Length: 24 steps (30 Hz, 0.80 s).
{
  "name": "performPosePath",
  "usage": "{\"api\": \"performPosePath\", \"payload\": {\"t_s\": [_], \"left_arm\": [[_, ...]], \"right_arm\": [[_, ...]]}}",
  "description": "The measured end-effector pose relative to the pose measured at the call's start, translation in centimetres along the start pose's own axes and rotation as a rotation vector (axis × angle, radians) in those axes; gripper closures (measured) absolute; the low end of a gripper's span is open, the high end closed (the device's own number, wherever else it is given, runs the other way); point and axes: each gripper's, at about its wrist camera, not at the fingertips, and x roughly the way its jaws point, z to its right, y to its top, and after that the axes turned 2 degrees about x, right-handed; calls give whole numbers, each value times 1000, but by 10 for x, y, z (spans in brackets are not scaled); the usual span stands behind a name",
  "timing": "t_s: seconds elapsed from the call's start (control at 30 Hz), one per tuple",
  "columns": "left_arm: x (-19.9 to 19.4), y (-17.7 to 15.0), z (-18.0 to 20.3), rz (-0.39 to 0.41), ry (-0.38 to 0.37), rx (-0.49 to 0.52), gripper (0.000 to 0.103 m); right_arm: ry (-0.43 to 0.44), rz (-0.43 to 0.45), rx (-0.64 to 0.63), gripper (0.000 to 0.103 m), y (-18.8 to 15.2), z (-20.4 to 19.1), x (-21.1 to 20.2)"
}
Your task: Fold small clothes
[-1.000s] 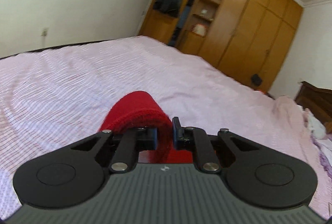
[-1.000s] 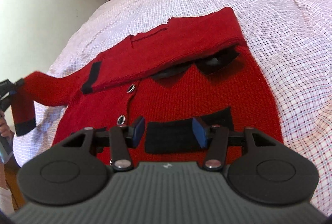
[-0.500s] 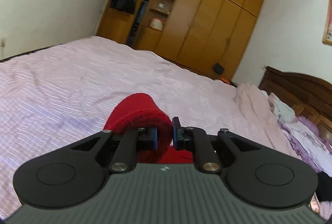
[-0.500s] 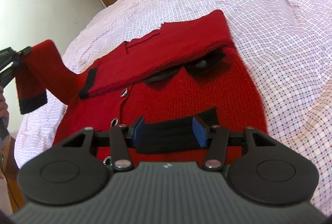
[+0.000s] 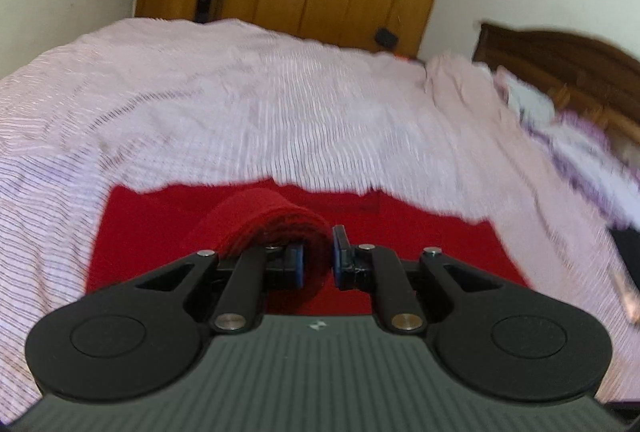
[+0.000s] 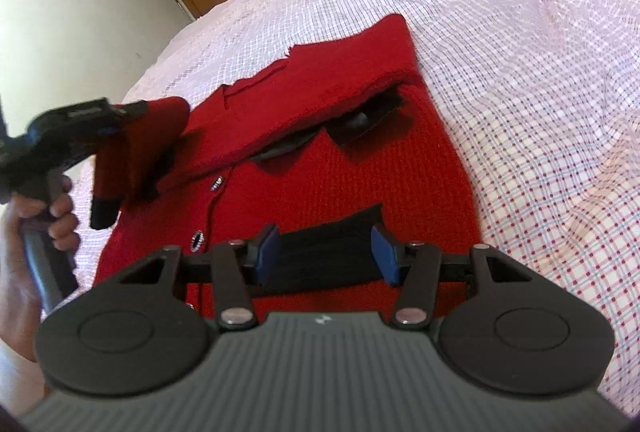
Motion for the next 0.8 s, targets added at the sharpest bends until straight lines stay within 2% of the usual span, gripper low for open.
{"api": "performPosePath", "payload": {"t_s": [0.23,0.43,0.63,0.8], "left_arm": [[35,-37,1,-132,-16,4,87],[34,-46,0,-164,-15,-2,86],[13,-47,-6,-220,-33,-63,63],[-11,-57,-13,-263,21,-41,59]], "right_arm": [[-2,-15,7,48,-3,6,6],[-4,-15,6,48,-2,7,8],[-15,-11,-12,48,-3,3,7],[-12,-12,-26,48,-3,-1,6]]}}
